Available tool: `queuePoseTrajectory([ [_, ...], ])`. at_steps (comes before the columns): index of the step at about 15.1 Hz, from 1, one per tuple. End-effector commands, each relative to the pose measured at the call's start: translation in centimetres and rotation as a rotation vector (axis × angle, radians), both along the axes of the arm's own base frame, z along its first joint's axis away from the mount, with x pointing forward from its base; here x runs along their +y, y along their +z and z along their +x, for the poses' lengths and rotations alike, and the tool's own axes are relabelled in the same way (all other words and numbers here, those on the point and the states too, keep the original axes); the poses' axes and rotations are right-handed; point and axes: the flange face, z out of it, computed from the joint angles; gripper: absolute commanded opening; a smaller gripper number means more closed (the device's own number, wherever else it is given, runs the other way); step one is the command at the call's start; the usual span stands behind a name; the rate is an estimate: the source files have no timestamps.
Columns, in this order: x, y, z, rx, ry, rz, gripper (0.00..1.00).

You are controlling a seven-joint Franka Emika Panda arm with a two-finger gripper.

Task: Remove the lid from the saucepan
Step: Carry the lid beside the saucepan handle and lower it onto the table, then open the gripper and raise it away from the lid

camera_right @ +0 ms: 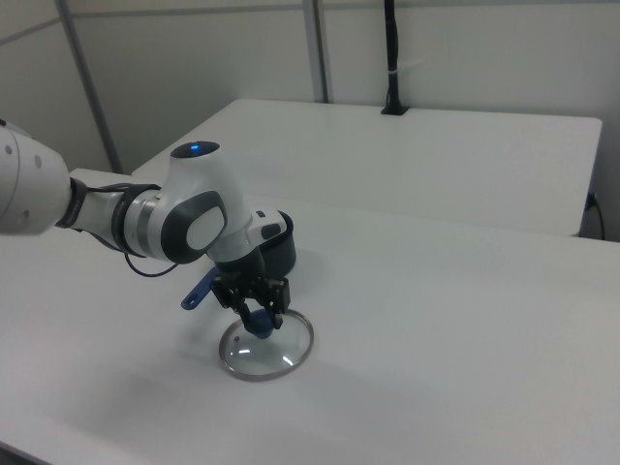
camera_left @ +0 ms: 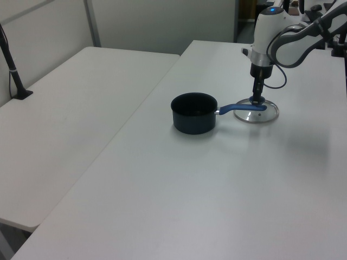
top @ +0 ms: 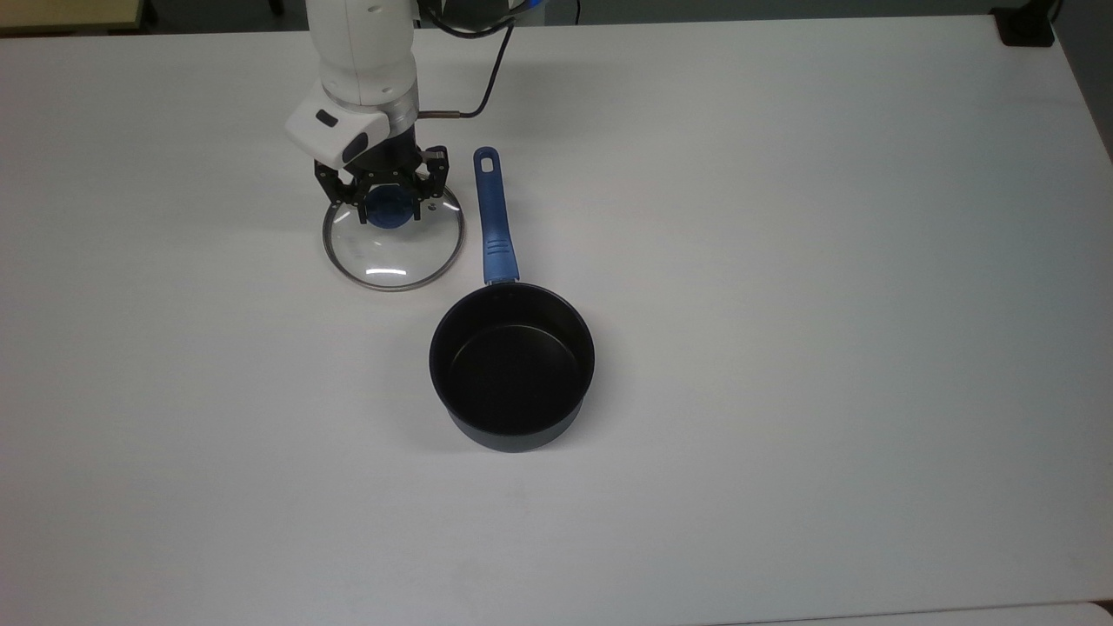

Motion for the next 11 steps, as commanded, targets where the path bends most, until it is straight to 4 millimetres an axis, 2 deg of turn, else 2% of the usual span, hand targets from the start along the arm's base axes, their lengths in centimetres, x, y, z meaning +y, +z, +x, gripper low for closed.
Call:
queuePoseTrajectory([
  [1, -0.3, 0.2, 0.4, -0.021, -0.032, -0.007, 1.00],
  [2, -0.9, 1.4, 0.6, -0.013, -0.053, -0.012, 1.00],
  [4, -2.5, 5.8, 1.7, 0.022, -0.091, -0.020, 1.00],
  [5, -2.5, 9.0, 2.6, 0.042, -0.102, -0.022, 1.00],
  [7, -1.7, 12.7, 3.2, 0.057, -0.119, -0.021, 1.00],
  [8, -0.7, 14.3, 3.5, 0.061, -0.134, -0.021, 1.00],
  [11, 5.6, 18.0, 3.9, 0.060, -0.171, -0.025, 1.00],
])
